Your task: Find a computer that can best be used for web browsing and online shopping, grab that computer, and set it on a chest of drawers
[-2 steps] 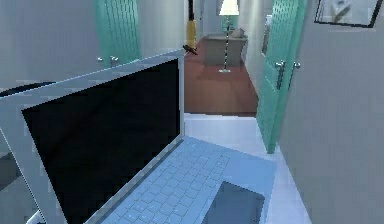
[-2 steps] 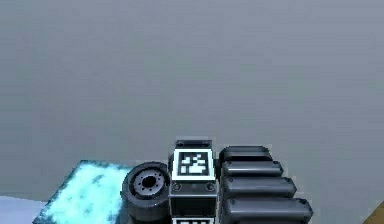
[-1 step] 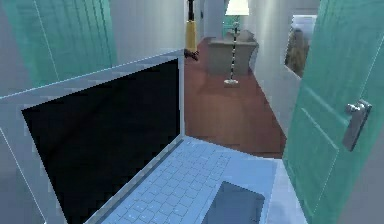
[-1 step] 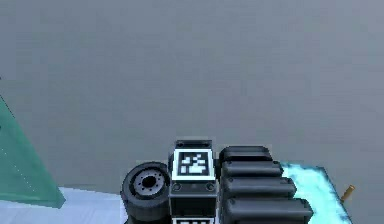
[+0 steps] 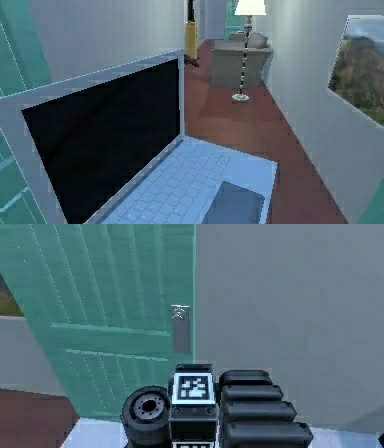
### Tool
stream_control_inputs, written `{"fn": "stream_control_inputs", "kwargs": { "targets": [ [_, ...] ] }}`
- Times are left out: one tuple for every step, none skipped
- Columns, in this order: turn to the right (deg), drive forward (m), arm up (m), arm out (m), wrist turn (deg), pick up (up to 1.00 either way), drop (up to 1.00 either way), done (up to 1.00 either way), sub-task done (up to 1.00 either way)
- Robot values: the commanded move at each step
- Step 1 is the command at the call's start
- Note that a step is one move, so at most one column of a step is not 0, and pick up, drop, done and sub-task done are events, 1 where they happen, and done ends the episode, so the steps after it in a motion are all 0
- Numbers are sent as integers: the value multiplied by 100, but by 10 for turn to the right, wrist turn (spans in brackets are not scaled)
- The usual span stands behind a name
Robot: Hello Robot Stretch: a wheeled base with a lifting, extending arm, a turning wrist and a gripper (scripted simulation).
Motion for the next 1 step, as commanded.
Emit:
{"fn": "stream_control_inputs", "kwargs": {
  "targets": [
    [0,100,0,0,0,0,0,0,0]
  ]
}}
